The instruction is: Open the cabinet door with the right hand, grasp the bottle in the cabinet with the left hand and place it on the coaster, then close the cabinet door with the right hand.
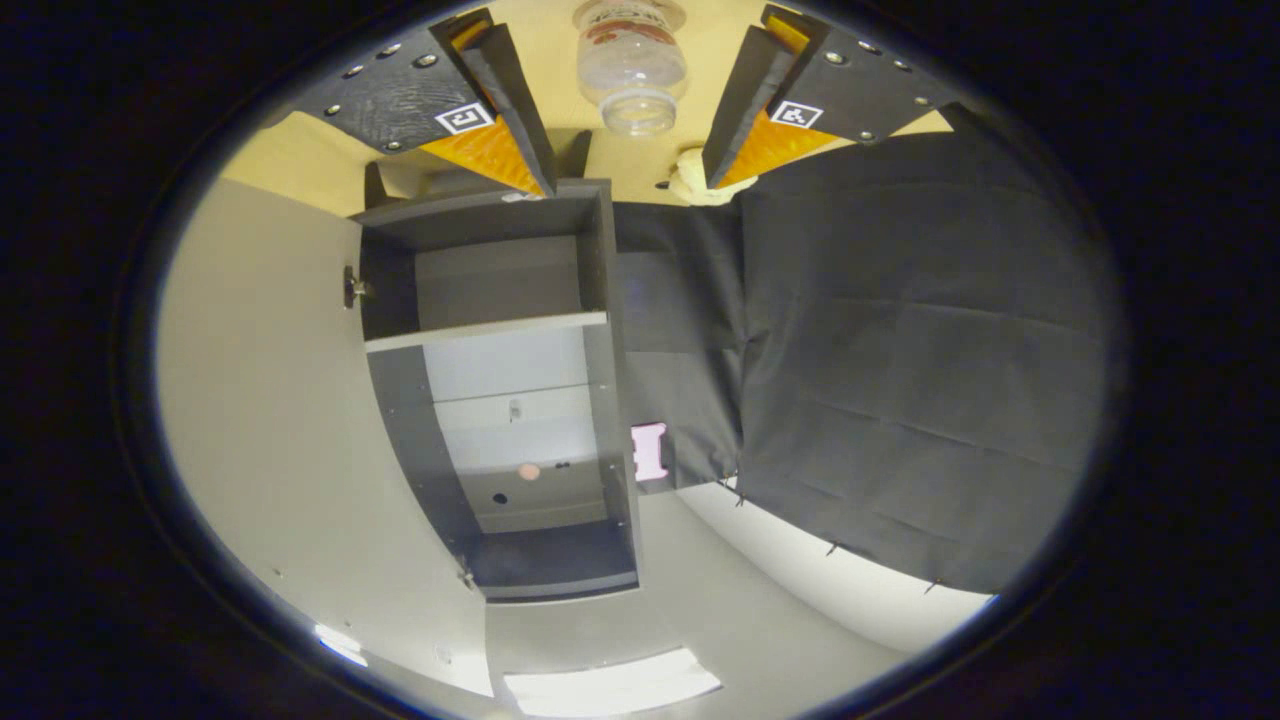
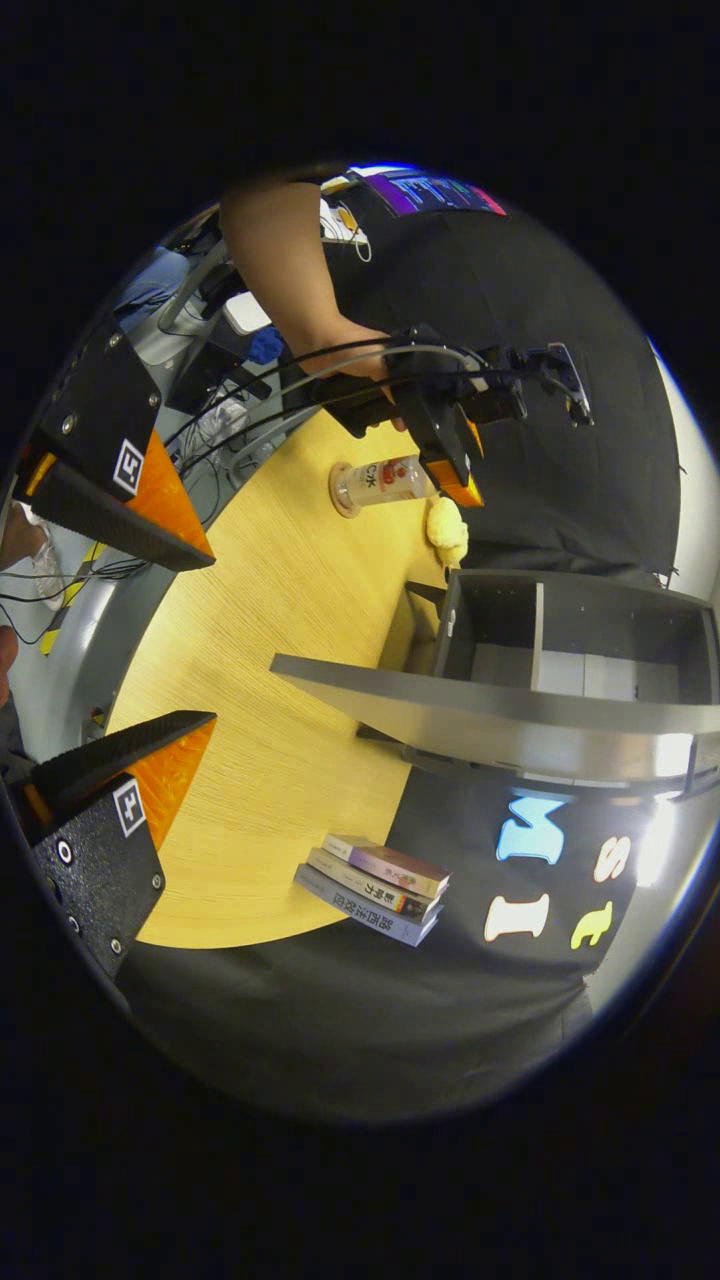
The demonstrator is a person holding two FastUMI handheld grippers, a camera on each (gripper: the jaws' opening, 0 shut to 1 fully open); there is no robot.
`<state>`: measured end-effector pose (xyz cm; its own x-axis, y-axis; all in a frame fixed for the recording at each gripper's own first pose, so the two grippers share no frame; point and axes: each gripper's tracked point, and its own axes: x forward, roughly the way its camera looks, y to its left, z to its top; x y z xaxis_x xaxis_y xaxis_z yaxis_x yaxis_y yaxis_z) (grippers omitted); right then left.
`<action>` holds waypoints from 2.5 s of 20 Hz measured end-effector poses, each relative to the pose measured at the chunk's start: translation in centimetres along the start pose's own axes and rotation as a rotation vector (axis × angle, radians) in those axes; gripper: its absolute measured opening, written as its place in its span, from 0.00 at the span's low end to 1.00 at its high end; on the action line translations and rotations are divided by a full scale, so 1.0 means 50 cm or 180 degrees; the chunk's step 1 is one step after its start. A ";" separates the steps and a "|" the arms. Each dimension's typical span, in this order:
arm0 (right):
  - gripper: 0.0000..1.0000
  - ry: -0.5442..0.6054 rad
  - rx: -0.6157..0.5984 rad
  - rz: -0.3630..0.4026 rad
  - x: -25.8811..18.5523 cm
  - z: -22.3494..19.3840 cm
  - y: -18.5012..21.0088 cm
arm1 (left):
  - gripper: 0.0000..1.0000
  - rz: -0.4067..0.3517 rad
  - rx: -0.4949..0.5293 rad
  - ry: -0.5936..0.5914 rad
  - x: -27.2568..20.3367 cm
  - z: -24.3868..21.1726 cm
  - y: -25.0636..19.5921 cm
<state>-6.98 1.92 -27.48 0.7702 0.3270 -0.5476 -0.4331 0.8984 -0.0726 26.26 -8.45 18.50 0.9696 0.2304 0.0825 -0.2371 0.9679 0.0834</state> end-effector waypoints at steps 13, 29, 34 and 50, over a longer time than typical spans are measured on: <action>0.87 -0.1075 0.0167 -0.0719 -0.121 0.326 -0.235 | 0.90 -0.0302 0.0094 -0.0108 -0.068 0.413 -0.050; 0.92 -0.1880 0.0572 -0.0860 -0.205 0.583 -0.254 | 0.84 -0.0736 0.0099 0.0166 -0.134 0.506 -0.090; 0.90 -0.1800 0.0541 -0.0821 -0.194 0.604 -0.191 | 0.84 -0.0780 -0.0046 0.0262 -0.057 0.484 -0.041; 0.91 -0.1784 0.0657 -0.0662 -0.032 0.733 0.068 | 0.78 -0.1221 -0.0241 0.0285 0.186 0.394 0.092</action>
<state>7.47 15.19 3.69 0.9811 0.1931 -0.0154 -0.1918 0.9795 0.0622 33.00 -3.85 39.20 0.9891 -0.1444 -0.0275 0.1449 0.9893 0.0175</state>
